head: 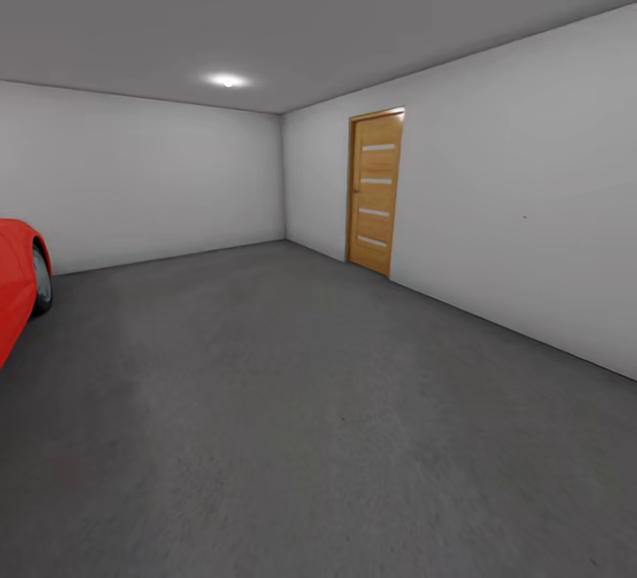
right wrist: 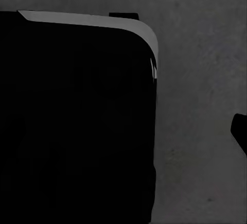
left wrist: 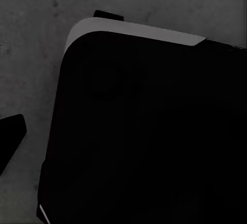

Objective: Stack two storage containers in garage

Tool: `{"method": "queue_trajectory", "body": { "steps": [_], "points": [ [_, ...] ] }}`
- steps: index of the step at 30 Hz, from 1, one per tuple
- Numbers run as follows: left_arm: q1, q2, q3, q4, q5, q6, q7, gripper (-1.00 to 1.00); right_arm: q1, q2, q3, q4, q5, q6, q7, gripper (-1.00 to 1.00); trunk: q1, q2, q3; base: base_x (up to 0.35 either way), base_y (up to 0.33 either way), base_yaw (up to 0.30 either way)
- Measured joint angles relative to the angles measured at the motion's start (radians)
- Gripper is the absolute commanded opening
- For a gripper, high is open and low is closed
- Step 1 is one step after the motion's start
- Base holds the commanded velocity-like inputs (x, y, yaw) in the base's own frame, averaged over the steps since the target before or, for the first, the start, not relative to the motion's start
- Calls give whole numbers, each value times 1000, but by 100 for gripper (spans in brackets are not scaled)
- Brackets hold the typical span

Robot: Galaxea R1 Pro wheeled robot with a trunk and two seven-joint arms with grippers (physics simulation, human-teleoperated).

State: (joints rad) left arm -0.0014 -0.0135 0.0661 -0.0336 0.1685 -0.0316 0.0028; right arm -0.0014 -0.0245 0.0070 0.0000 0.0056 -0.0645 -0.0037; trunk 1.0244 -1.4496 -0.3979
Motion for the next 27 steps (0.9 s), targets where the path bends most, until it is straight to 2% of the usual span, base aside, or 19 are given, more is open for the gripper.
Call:
{"method": "queue_trajectory", "body": {
  "steps": [27],
  "points": [
    [0, 0, 0, 0, 0, 0, 1, 100, 0, 2, -1, 0, 0, -3, 0, 100, 0, 0, 0, 324, 17, -7]
  ]
}}
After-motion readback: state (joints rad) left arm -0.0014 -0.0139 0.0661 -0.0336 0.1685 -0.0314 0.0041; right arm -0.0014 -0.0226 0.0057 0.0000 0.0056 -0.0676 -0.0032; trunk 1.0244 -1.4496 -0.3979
